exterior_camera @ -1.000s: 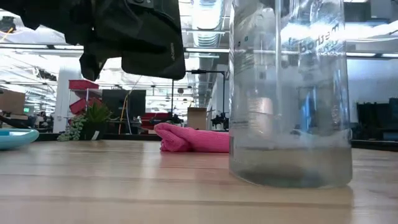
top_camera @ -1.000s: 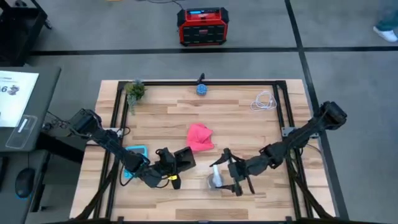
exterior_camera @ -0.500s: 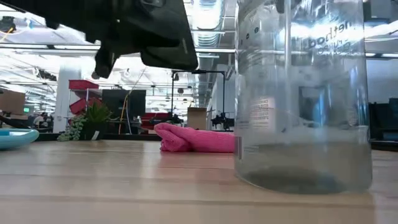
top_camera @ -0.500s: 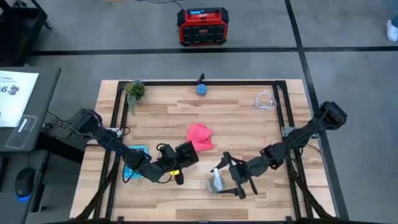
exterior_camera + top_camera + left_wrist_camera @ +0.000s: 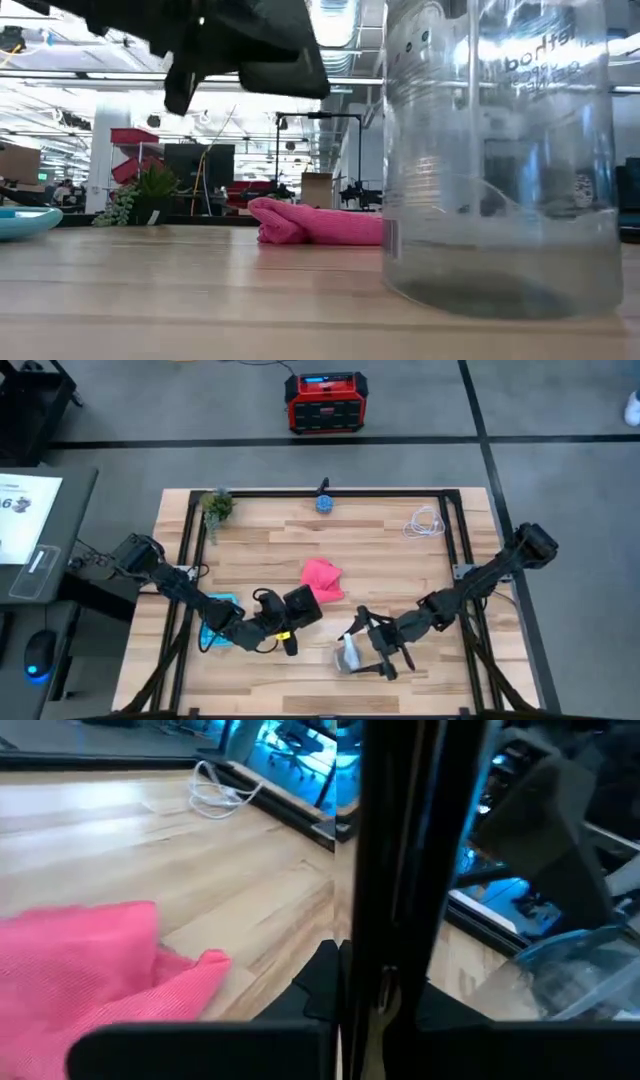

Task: Apply microfiber cloth
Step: Spray the back of the black cellphone using transparent spray bottle

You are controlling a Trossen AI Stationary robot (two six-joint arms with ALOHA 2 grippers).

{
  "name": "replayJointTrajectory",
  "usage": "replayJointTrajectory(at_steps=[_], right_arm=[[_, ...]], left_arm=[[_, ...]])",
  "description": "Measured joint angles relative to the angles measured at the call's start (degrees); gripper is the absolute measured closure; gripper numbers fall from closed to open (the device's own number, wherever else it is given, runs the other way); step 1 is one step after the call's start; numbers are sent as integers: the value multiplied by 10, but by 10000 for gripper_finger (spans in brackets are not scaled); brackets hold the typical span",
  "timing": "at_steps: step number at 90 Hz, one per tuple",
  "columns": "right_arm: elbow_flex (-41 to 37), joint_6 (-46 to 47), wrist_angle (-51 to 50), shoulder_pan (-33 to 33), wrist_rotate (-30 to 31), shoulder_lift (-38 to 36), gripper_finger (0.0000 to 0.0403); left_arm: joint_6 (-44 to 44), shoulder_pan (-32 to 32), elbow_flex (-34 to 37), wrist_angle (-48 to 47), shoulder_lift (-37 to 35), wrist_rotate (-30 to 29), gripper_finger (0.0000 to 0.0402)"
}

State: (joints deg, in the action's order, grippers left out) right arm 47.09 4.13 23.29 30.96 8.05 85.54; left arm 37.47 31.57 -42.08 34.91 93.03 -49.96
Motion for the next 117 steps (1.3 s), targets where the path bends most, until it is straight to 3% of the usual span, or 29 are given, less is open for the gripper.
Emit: replayJointTrajectory(at_steps=[25, 42, 65, 88, 117], right_arm=[[0, 8, 0, -6, -9, 0, 50], [0, 22, 0, -29, -64, 0, 62], [0, -6, 19, -53, -105, 0, 70], [0, -7, 20, -50, -109, 0, 70], [0, -1, 4, -9, 29, 0, 70]], left_arm=[[-42, -39, -8, 1, 0, 50, 395], [-42, -51, -8, 3, 0, 81, 395], [-43, -51, -8, 6, 0, 83, 395], [-40, -51, -8, 7, 0, 84, 395], [-47, -44, -8, 18, 0, 82, 395]])
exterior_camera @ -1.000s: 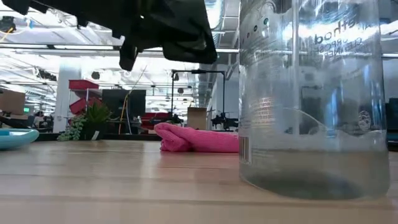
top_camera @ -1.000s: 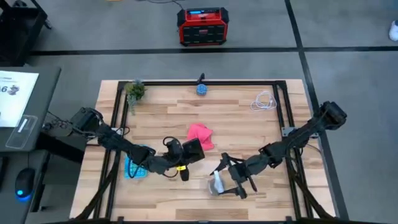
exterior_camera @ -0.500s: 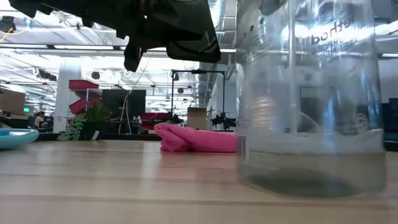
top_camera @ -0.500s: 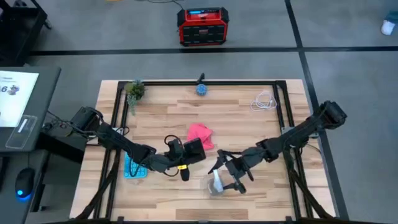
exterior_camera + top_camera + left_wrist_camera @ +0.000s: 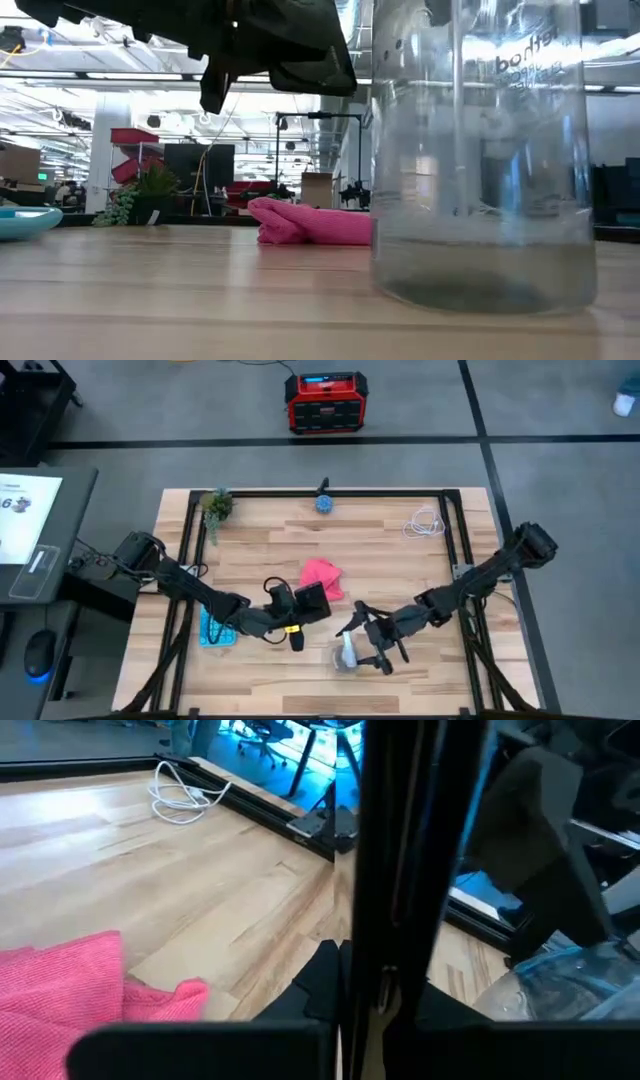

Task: Apply microfiber cloth
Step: Spray the back of the black cellphone using transparent spray bottle

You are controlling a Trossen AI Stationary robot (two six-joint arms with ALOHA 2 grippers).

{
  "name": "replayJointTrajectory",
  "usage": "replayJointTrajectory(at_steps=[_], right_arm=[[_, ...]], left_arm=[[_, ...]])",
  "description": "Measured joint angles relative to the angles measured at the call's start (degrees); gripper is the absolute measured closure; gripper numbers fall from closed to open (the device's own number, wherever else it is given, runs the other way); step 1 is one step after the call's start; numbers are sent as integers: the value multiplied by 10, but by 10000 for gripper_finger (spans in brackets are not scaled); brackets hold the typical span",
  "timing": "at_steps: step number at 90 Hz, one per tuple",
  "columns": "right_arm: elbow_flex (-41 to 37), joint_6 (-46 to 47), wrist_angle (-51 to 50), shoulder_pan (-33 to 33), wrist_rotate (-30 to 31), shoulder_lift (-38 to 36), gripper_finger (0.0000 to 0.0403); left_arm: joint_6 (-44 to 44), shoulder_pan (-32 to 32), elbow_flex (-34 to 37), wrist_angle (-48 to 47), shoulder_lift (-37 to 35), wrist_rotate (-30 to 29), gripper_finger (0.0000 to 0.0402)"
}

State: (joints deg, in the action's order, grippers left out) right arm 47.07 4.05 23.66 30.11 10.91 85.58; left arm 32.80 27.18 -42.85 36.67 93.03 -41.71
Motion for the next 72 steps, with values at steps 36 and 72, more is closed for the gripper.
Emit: replayJointTrajectory(at_steps=[36, 72], right_arm=[[0, 6, -41, 59, 202, -13, 70], [0, 16, -114, 64, 164, -77, 70]], left_arm=[[-2, 7, 0, -3, 0, 0, 395], [-2, 14, 0, -9, 0, -6, 395]])
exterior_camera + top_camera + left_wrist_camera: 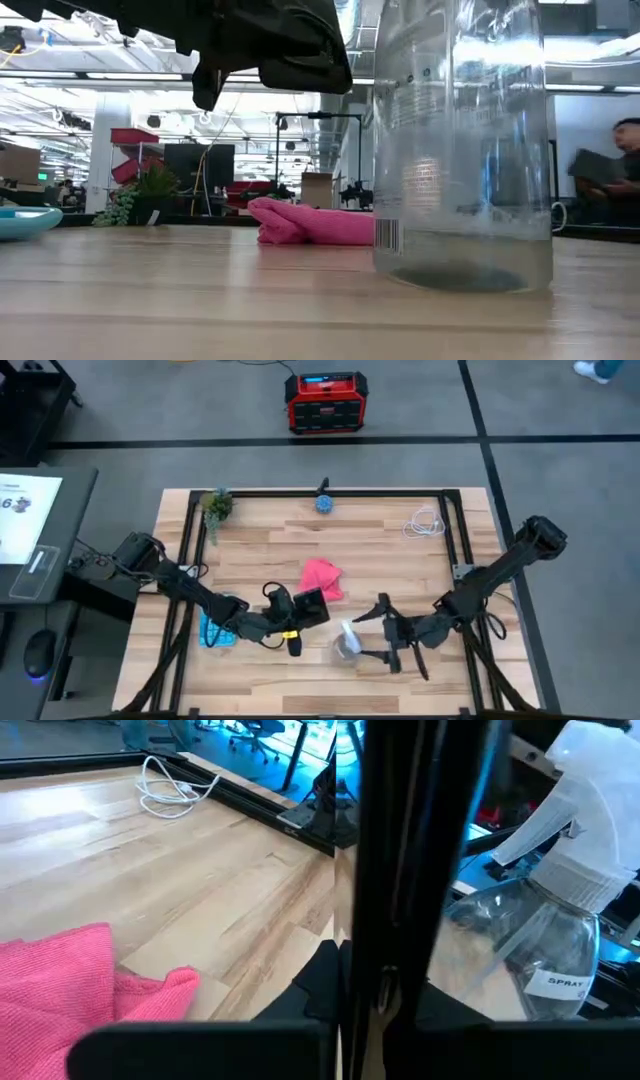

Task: Apply microfiber cloth
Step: Spray the back of the black cellphone using transparent spray bottle

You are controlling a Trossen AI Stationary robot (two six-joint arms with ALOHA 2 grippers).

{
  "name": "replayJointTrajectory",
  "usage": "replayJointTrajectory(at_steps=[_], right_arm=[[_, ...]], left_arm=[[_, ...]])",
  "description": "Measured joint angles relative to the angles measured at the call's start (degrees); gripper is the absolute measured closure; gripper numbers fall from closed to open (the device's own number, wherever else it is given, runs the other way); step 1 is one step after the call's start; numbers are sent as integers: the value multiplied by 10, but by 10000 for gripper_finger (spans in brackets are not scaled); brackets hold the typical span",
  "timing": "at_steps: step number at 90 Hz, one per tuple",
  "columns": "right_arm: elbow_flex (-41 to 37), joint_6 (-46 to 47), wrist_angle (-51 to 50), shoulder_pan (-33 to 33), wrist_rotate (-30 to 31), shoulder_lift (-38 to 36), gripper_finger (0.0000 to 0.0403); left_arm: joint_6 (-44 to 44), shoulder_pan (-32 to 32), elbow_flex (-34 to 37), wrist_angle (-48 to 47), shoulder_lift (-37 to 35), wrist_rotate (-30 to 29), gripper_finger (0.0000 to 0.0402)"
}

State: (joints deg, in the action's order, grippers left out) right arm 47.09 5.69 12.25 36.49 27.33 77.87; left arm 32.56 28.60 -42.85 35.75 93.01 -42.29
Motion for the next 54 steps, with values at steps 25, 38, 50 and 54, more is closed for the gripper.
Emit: replayJointTrajectory(at_steps=[25, 38, 50, 54], right_arm=[[0, 3, 7, -45, -72, 1, 64], [0, 5, 7, -55, -85, 2, 58], [0, 7, 12, -63, -129, 2, 59], [0, 7, 20, -63, -141, 3, 61]], left_arm=[[1, 0, 0, -5, 0, -1, 395], [2, 0, 0, -5, 0, -2, 395], [2, 0, 0, -4, 0, -2, 395], [2, 0, 0, -4, 0, -2, 395]])
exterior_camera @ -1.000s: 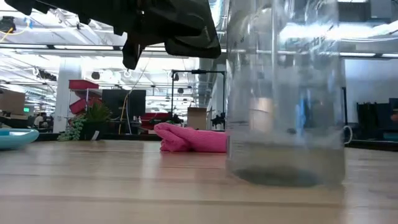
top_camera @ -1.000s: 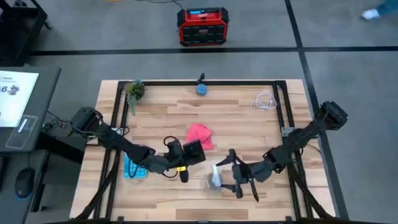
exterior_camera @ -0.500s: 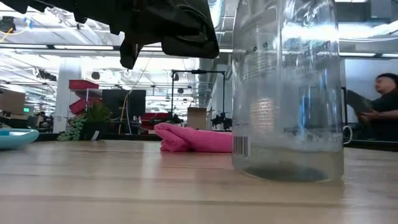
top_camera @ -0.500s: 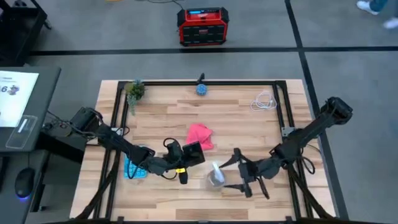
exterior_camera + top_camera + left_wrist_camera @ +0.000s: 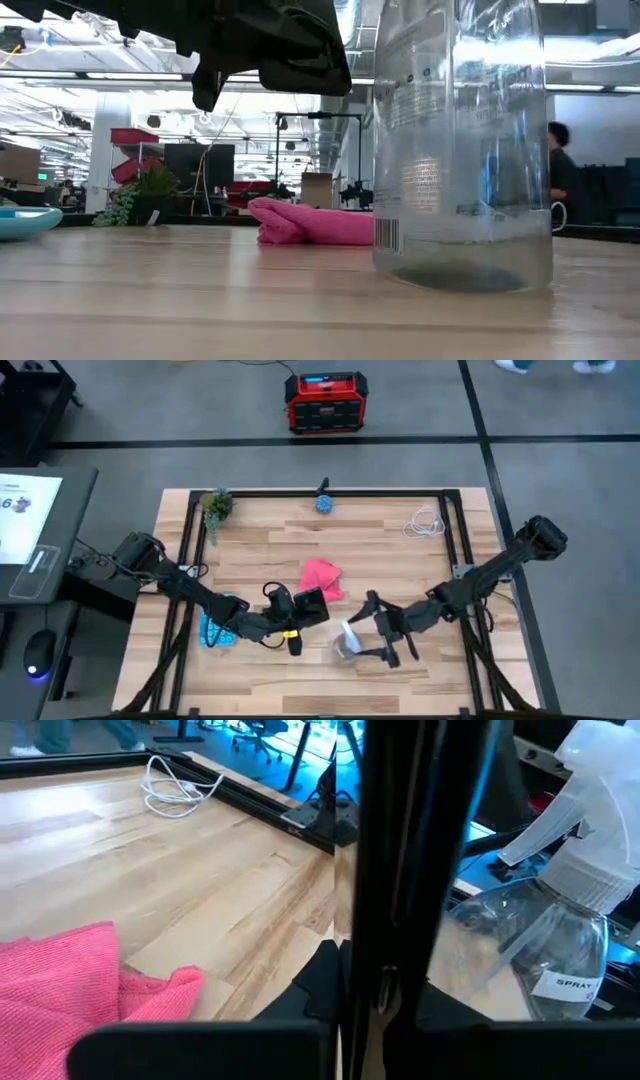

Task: Apply microfiber cloth
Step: Spray the back of the black cellphone using transparent spray bottle

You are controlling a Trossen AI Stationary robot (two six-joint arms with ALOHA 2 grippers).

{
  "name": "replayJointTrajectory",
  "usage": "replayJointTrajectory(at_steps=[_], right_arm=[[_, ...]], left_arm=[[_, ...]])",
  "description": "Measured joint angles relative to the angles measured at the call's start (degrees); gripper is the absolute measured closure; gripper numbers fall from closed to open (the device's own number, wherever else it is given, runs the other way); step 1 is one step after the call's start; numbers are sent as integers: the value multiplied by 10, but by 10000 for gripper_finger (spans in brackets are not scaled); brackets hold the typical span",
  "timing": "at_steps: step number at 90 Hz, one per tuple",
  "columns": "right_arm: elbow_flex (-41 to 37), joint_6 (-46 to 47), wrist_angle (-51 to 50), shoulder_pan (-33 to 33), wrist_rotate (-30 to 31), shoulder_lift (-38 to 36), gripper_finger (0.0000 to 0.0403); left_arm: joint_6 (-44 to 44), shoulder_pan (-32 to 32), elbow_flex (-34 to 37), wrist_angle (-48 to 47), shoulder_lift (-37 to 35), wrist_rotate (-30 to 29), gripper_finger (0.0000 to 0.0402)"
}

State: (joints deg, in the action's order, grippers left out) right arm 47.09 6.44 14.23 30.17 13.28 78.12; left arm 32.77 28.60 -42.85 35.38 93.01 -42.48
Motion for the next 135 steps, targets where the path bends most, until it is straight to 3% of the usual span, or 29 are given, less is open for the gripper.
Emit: replayJointTrajectory(at_steps=[19, 63, 84, 100, 115, 135], right_arm=[[0, -8, 52, -3, -13, 33, 75], [0, -33, 42, -15, 2, 29, 78], [0, -48, 40, -2, -31, 35, 78], [3, -46, 8, 36, 33, 38, 78], [32, 23, -63, 61, 89, 38, 78], [73, 47, -97, 81, 94, 37, 78]], left_arm=[[11, -2, 0, 2, 0, -14, 395], [10, 0, -1, 2, 0, -19, 395], [9, 3, -1, 0, 0, -19, 395], [9, 5, -1, -9, 0, -18, 395], [10, 5, -1, -14, 0, -18, 395], [11, 5, -1, -14, 0, -18, 395]])
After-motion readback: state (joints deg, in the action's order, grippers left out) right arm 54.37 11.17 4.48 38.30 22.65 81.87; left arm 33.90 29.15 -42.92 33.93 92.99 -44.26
